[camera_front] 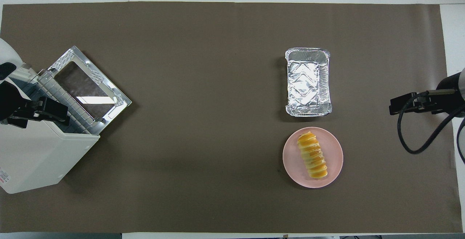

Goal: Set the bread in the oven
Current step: 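Reach the right gripper to the yellow bread on the pink plate and grasp it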

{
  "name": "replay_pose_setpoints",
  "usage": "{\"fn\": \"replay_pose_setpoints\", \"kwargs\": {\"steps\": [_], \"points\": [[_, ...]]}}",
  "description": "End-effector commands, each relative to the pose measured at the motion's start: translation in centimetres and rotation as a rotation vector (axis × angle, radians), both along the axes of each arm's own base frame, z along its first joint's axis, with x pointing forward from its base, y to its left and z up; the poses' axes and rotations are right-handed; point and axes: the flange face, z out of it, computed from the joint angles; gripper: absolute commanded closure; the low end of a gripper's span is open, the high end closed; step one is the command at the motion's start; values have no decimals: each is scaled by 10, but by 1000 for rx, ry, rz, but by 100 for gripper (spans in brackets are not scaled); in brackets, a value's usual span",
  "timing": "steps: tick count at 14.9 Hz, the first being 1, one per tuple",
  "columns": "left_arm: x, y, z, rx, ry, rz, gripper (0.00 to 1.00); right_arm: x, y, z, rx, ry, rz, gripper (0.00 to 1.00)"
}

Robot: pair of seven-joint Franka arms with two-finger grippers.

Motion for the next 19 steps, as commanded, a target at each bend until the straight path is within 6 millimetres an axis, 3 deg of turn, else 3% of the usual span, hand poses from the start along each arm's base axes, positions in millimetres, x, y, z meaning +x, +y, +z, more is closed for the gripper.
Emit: {"fn": "replay_pose_setpoints", "kwargs": {"steps": [1, 5, 8, 11, 15, 19], "points": [[-4, 3, 2, 11, -17, -3, 0, -2, -6, 2, -12, 9, 16, 0], [-4, 3, 2, 11, -17, -4, 0, -11, -5, -9, -13, 34, 19, 0], [-4, 3, 2, 11, -17, -4, 0, -27, 8, -32, -3, 55, 28, 0], [-4, 3, 2, 11, -17, -3, 0, -50, 50, -75, 19, 81, 102, 0], [-4, 3, 2, 11, -17, -3, 0, -67, 96, -140, 28, 94, 185, 0], [-4, 3, 2, 11, -17, -3, 0, -81, 113, -200, 22, 58, 175, 0]]}}
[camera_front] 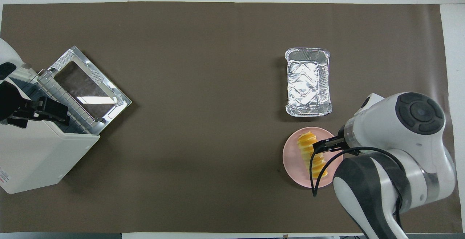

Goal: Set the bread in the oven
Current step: 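Reach the right gripper to the yellow bread on the pink plate and grasp it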

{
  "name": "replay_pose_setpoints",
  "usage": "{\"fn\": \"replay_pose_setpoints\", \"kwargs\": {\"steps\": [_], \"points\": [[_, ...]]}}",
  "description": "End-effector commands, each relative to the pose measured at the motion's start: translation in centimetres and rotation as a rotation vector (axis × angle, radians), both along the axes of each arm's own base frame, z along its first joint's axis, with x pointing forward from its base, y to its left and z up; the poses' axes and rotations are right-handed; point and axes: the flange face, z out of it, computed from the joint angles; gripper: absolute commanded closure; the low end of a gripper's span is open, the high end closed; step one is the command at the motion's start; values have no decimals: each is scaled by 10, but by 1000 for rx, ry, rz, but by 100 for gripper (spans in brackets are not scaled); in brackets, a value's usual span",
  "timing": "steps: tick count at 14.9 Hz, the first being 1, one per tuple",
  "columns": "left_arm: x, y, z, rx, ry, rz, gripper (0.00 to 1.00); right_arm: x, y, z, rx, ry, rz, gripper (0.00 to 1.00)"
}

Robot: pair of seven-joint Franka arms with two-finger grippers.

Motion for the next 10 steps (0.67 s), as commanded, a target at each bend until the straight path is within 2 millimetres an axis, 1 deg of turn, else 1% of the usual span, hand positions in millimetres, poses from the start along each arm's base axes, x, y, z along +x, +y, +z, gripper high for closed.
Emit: {"fn": "replay_pose_setpoints", "kwargs": {"steps": [1, 3, 5, 7, 9, 10], "points": [[-4, 3, 2, 11, -17, -3, 0, -16, -3, -37, 9, -22, -17, 0], [-4, 3, 2, 11, -17, -3, 0, -23, -1, -59, 11, -34, -15, 0], [-4, 3, 2, 11, -17, -3, 0, -30, 13, -75, 40, -27, -18, 0], [-4, 3, 2, 11, -17, -4, 0, -33, 20, -90, 60, -40, -36, 0], [-4, 3, 2, 11, -17, -4, 0, -42, 24, -107, 55, -50, -52, 0], [-4, 3, 2, 11, -17, -3, 0, -47, 26, -113, 55, -54, -49, 0]]}}
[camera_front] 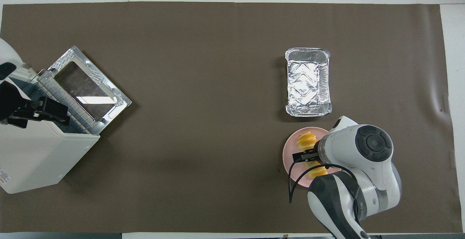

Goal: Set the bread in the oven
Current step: 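Reach the right gripper to the yellow bread on the pink plate and grasp it, then carry the bread with the right gripper and lower it into the foil tray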

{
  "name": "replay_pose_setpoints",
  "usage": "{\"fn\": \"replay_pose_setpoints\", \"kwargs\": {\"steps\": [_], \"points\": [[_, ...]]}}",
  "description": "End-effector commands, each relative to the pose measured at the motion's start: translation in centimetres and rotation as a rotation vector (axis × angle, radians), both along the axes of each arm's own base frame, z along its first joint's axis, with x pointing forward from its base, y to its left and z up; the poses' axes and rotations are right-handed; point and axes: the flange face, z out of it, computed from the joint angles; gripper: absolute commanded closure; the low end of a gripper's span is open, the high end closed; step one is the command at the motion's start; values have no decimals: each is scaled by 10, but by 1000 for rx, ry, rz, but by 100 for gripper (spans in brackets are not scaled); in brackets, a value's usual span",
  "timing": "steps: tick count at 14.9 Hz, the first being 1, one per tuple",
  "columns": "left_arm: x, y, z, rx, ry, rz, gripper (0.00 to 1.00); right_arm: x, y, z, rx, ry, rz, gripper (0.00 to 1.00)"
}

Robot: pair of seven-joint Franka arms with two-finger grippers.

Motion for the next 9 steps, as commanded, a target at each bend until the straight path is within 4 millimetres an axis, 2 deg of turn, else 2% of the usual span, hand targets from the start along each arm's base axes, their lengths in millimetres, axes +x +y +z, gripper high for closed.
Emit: {"fn": "replay_pose_setpoints", "kwargs": {"steps": [1, 2, 3, 5, 9], "points": [[-4, 3, 2, 11, -17, -4, 0, -14, 2, -16, 5, -7, -17, 0], [-4, 3, 2, 11, -17, -4, 0, -15, 2, -17, 4, -7, -17, 0], [-4, 3, 2, 11, -17, -3, 0, -17, 1, -18, 3, -3, -16, 6], [-4, 3, 2, 11, -17, -3, 0, -17, 1, -18, 3, -3, -17, 25], [-4, 3, 2, 11, -17, -3, 0, -16, 0, -18, 3, -2, -22, 85]]}}
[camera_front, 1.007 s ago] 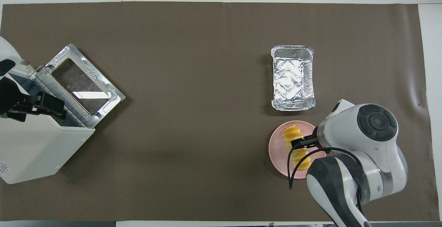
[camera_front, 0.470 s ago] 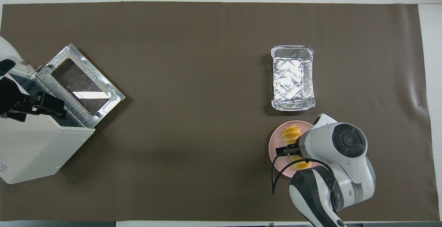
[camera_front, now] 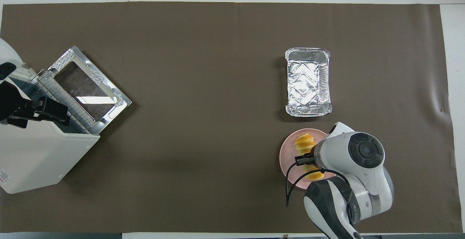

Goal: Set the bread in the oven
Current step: 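Carry the bread with the right gripper and lower it into the foil tray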

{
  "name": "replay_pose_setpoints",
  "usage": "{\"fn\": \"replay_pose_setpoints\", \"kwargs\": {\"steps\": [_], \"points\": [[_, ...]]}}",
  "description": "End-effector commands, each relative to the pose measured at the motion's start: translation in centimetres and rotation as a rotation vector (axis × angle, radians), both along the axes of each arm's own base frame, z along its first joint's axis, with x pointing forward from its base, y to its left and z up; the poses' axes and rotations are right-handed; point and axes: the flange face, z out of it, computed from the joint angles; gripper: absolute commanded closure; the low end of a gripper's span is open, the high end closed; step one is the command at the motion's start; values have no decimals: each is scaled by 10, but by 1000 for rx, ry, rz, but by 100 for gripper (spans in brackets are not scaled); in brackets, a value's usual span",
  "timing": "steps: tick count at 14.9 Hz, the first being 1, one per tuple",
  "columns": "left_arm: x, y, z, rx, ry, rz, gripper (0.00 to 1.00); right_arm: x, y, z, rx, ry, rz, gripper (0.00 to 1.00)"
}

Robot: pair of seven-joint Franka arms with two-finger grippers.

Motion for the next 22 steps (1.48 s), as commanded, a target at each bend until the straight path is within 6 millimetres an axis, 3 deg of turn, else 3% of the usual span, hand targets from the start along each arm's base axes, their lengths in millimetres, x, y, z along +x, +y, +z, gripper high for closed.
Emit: {"fn": "replay_pose_setpoints", "kwargs": {"steps": [1, 3, 7, 9, 12, 18, 20, 22], "points": [[-4, 3, 2, 11, -17, -4, 0, -4, -4, -1, 6, 0, -25, 100], [-4, 3, 2, 11, -17, -3, 0, 0, -6, 10, 10, -4, -27, 100], [-4, 2, 2, 11, -15, -4, 0, 19, -14, 78, 13, 44, -42, 100], [-4, 3, 2, 11, -17, -4, 0, 47, -30, 118, 27, 40, -84, 100], [-4, 3, 2, 11, -17, -4, 0, 101, -49, 161, 45, 25, -131, 100], [-4, 3, 2, 11, -17, -3, 0, 200, -38, 169, 71, -54, -136, 100], [-4, 3, 2, 11, -15, -4, 0, 228, -31, 154, 85, -91, -135, 100], [-4, 3, 2, 11, -17, -4, 0, 242, -29, 129, 93, -118, -165, 100]]}}
